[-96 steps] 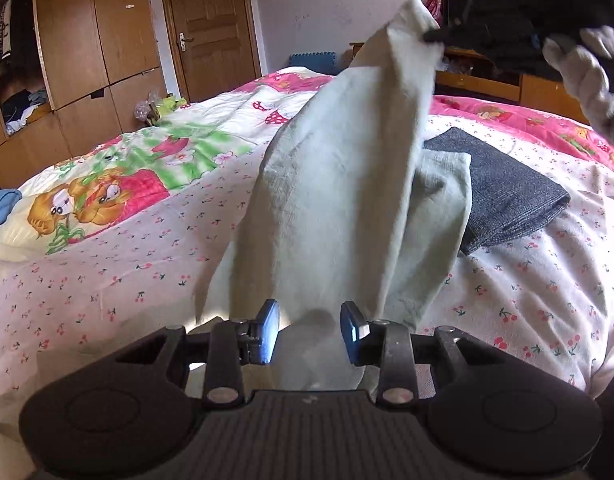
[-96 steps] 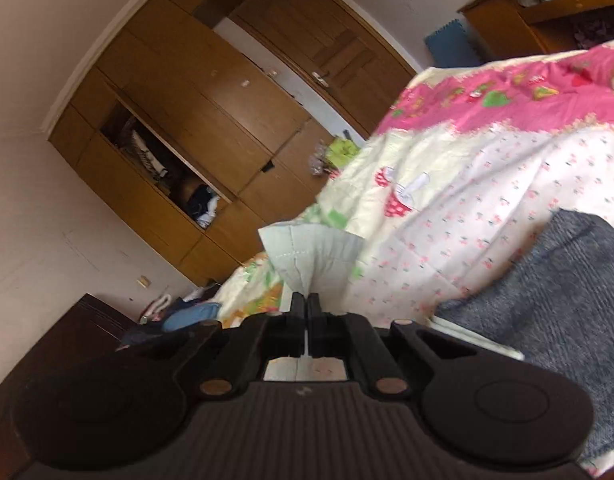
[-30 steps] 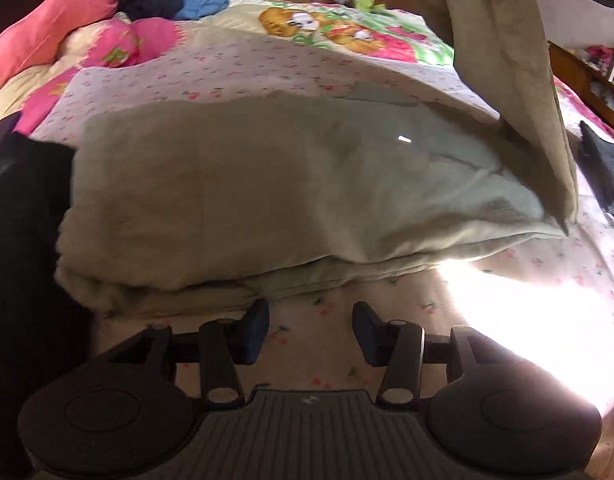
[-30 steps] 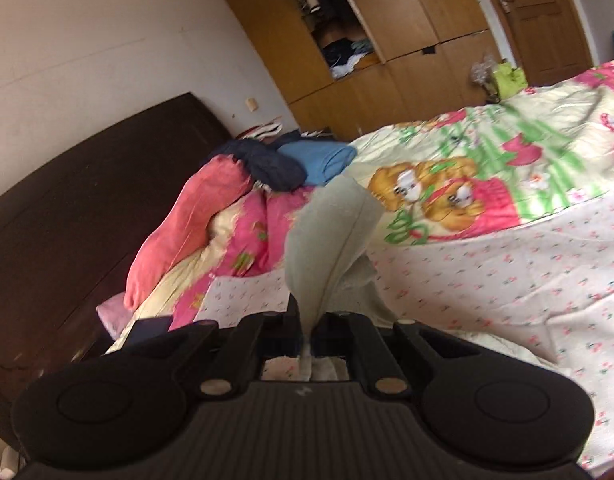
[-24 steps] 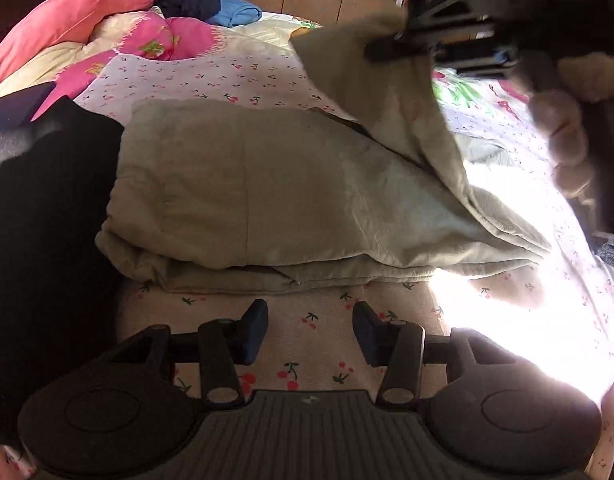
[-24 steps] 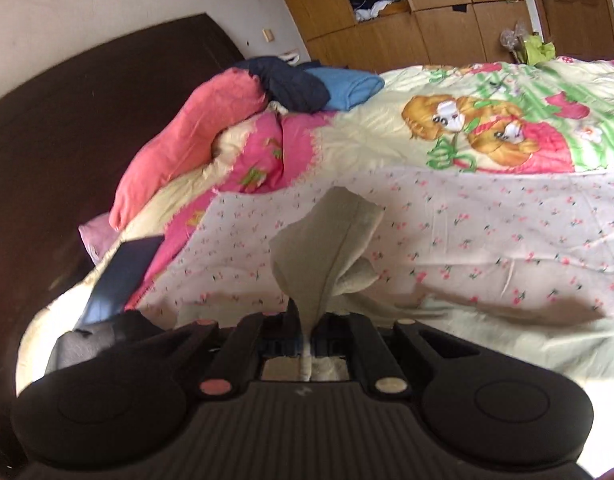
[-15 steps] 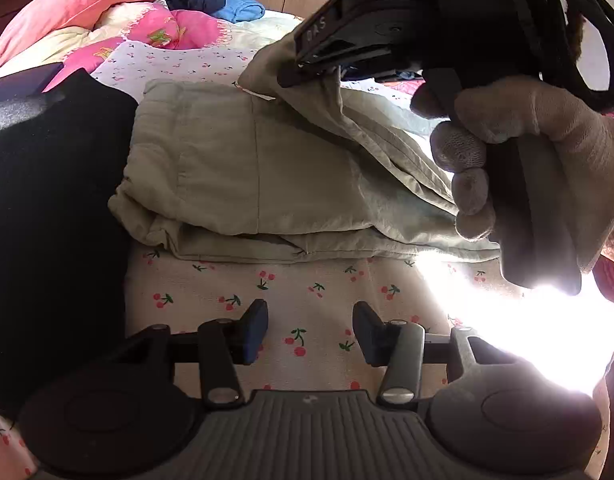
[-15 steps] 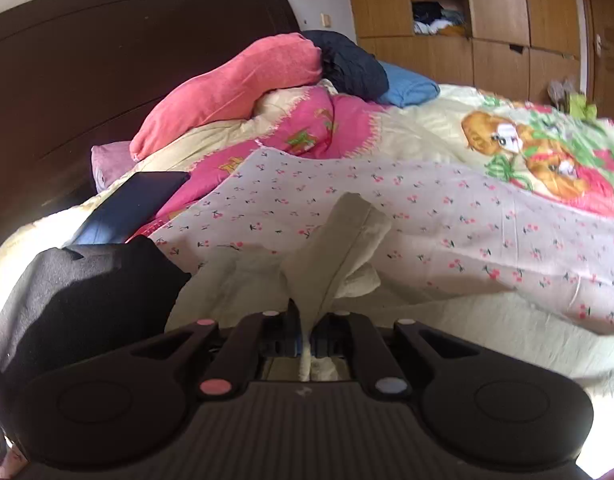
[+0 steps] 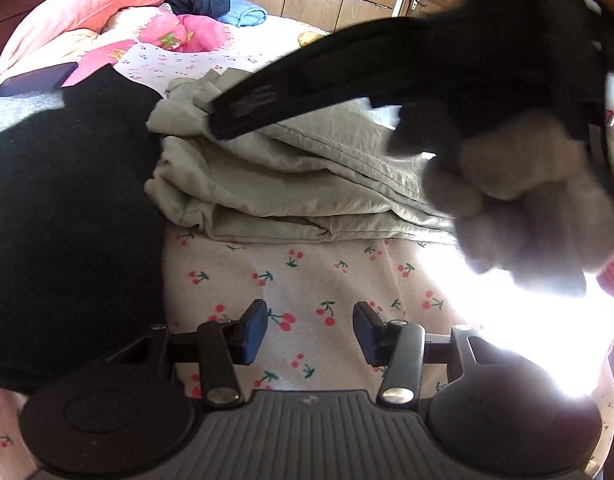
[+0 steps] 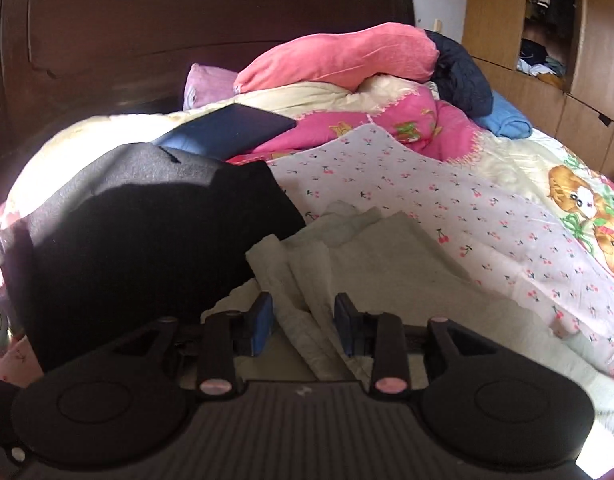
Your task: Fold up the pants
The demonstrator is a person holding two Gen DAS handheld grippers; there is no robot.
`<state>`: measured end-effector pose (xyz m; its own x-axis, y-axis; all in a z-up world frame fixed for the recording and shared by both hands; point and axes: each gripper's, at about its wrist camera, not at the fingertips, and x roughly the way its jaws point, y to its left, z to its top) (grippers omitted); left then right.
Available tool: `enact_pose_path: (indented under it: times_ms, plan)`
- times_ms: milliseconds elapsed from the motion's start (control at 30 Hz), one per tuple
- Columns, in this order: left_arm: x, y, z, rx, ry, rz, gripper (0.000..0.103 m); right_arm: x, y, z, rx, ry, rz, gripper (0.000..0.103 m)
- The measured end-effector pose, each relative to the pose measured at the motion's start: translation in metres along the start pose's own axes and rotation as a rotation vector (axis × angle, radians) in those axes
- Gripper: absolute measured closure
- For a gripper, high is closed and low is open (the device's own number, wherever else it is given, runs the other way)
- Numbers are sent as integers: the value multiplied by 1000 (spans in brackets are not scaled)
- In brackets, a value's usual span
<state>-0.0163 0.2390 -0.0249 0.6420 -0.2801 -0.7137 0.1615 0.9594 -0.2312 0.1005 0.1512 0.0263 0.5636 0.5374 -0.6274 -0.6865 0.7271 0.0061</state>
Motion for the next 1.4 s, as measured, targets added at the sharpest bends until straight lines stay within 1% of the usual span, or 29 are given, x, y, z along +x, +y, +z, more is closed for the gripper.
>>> enact_pose_path:
  times_ms: [67, 133, 200, 300, 333, 367, 433, 467, 500, 533, 567, 633, 667, 700, 733, 767, 833, 867, 933, 1000, 1067, 1100, 1133, 1167, 1200, 1233, 1300, 1367, 1400]
  plan:
    - [-8, 1, 0, -6, -21, -7, 43, -25, -19, -7, 95, -12, -12, 69]
    - [-18, -2, 3, -2, -62, -25, 43, -52, -44, -16, 183, -16, -54, 69]
    - [-25, -6, 8, 16, -110, -40, 43, -87, -79, -33, 279, -19, -161, 67]
    - [-26, -16, 22, 39, -165, -67, 42, -130, -132, -67, 392, -4, -392, 62]
    - [-23, -20, 27, 43, -173, -71, 42, -140, -151, -81, 440, 21, -459, 60]
    - [-18, -25, 36, 48, -178, -72, 42, -145, -165, -91, 499, 40, -479, 59]
    - [-9, -35, 46, 65, -183, -68, 42, -148, -198, -119, 690, 59, -409, 59]
    - [-4, -41, 51, 74, -181, -59, 42, -142, -212, -133, 793, 61, -345, 59]
    - [0, -45, 54, 78, -177, -54, 42, -136, -220, -140, 847, 56, -284, 59]
    - [3, -51, 58, 81, -171, -51, 42, -124, -229, -151, 910, 51, -187, 60]
    - [6, -56, 61, 85, -165, -52, 42, -113, -234, -159, 947, 52, -133, 59]
    - [10, -65, 64, 105, -152, -48, 42, -100, -242, -172, 995, -4, -65, 58]
    - [13, -69, 65, 121, -143, -38, 42, -97, -246, -177, 1043, -29, -32, 58]
    - [17, -76, 66, 147, -131, -24, 42, -98, -248, -178, 1091, -41, 9, 70]
    - [20, -80, 67, 168, -123, -13, 42, -99, -248, -178, 1111, -46, 89, 87]
    - [22, -86, 68, 189, -116, -5, 42, -101, -245, -175, 1084, -52, 124, 89]
    - [30, -95, 75, 215, -103, -1, 42, -96, -241, -172, 1013, -38, 111, 89]
    - [35, -100, 78, 231, -101, 3, 42, -90, -246, -177, 1031, -36, 114, 88]
    - [42, -111, 84, 264, -97, 24, 42, -83, -258, -193, 1169, -67, 179, 84]
    - [49, -121, 91, 292, -89, 34, 42, -80, -261, -198, 1208, -121, 223, 76]
    - [57, -128, 97, 306, -77, 37, 42, -72, -262, -193, 1177, -108, 217, 82]
    - [62, -131, 100, 310, -71, 42, 42, -66, -267, -192, 1192, -101, 225, 95]
    - [68, -134, 102, 307, -61, 47, 42, -62, -275, -195, 1237, -96, 255, 98]
    - [74, -136, 104, 301, -48, 54, 42, -62, -281, -198, 1276, -106, 284, 98]
    - [82, -139, 104, 300, -28, 58, 42, -70, -287, -203, 1306, -147, 308, 99]
    - [90, -143, 104, 304, 2, 60, 42, -80, -291, -204, 1302, -173, 306, 99]
    - [108, -155, 97, 309, 82, 50, 43, -103, -304, -207, 1294, -201, 280, 100]
    - [117, -177, 84, 326, 127, -9, 43, -122, -318, -215, 1287, -193, 248, 101]
    - [118, -192, 76, 357, 138, -41, 43, -135, -323, -221, 1263, -170, 202, 101]
